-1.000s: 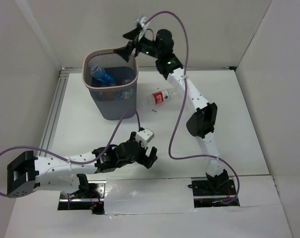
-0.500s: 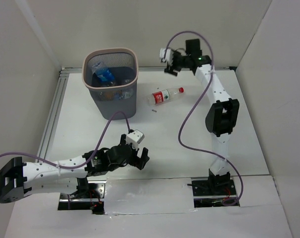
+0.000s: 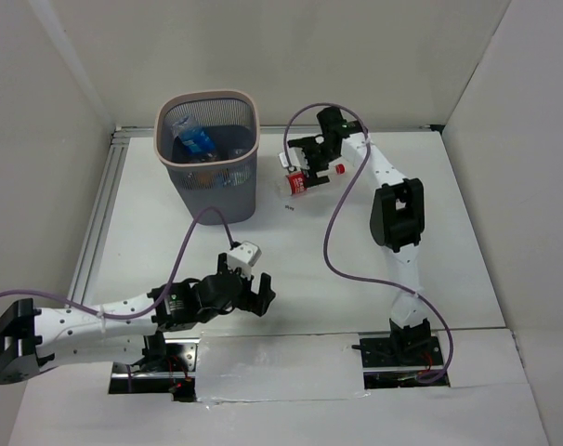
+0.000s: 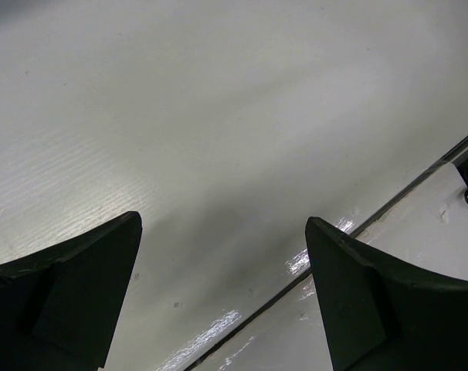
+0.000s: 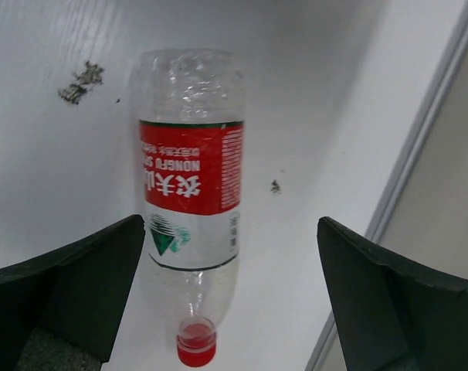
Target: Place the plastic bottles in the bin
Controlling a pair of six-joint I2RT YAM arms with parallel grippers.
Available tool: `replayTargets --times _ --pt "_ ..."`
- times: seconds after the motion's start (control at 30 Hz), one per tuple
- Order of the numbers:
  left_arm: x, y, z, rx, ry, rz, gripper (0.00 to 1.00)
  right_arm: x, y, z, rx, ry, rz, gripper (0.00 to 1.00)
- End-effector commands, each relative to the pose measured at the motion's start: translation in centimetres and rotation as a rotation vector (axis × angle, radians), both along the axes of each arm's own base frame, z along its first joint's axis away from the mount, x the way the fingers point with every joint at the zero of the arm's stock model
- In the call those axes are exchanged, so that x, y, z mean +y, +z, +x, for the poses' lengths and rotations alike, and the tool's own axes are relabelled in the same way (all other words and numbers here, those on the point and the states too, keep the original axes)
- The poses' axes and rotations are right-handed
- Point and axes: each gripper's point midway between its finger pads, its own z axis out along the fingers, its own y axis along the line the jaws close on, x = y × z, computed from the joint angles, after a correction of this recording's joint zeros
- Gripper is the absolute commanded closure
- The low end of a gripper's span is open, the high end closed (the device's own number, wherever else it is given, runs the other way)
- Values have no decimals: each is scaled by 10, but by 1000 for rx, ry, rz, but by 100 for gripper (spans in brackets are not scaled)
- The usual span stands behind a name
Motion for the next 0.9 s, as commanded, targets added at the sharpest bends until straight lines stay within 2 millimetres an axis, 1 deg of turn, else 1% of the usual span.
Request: replayTargets --times 0.0,0.03,0.07,0.13,0.17,0.2,0.23,0.27,0.3,0.33,0.37,0.4,0.43,0.47,0.5,0.53,0.57,0.6,0.63,0.67,0.7,0.73,0.77,0.8,0.83,0.87 --pt "5 -1 0 0 33 -20 0 -9 -34 -18 52 52 -98 0" --pt "5 -1 0 0 33 -20 0 -3 -36 -12 16 56 -96 0" --pt "5 -1 0 5 38 -26 0 -3 -39 -10 23 31 -86 0" --pt "5 -3 0 9 38 -16 0 -4 -55 -4 38 -2 -96 0" --pt "5 -3 0 9 38 -16 0 -1 -58 -4 48 -16 -100 0" --pt "3 0 1 6 38 -24 0 -2 -70 -2 63 -28 -112 0" --pt "3 -2 1 10 38 -15 0 -5 -69 4 37 -42 -130 0" --pt "3 -2 1 10 38 -14 0 -8 -79 5 43 -56 -143 0" --pt "3 -5 1 14 38 -5 0 -7 -87 2 52 -63 -157 0" --pt "3 -5 1 14 38 -4 0 -8 -92 4 48 -68 -167 2" --pt "3 -8 1 17 38 4 0 -10 -92 4 51 -81 -172 6" --pt "1 -3 2 13 38 -6 0 -10 -97 3 60 -80 -176 13" --pt "1 -3 2 13 38 -6 0 -11 -94 0 86 -94 -179 23" --pt "1 -3 2 13 38 -6 0 -9 -90 -1 98 -101 -165 43" --pt "2 -3 3 8 46 -4 0 -19 -87 1 127 -148 -143 52" --pt "2 -3 3 8 46 -4 0 -20 -65 4 111 -169 -106 58" --pt "2 -3 3 8 46 -4 0 -19 -51 3 115 -177 -57 62" --pt "0 -1 4 5 46 -14 0 -24 -36 5 129 -222 -14 67" --pt "0 1 4 1 46 -23 0 -25 1 8 85 -246 45 67" --pt "1 -1 4 2 46 -21 0 -20 25 10 72 -251 127 68" --pt "-1 1 5 -9 41 -30 0 -20 66 9 59 -305 210 69" --pt "-1 1 5 -9 41 -30 0 -22 96 12 34 -327 275 69" --pt "-4 4 6 -14 41 -44 0 -12 127 11 46 -349 387 69" --pt "-3 4 6 -20 36 -37 0 -13 151 12 27 -366 449 69" --pt "-6 3 5 -15 28 -39 0 -11 192 6 -24 -366 522 69" --pt "-7 5 6 -26 23 -43 0 -7 229 11 -101 -355 609 69"
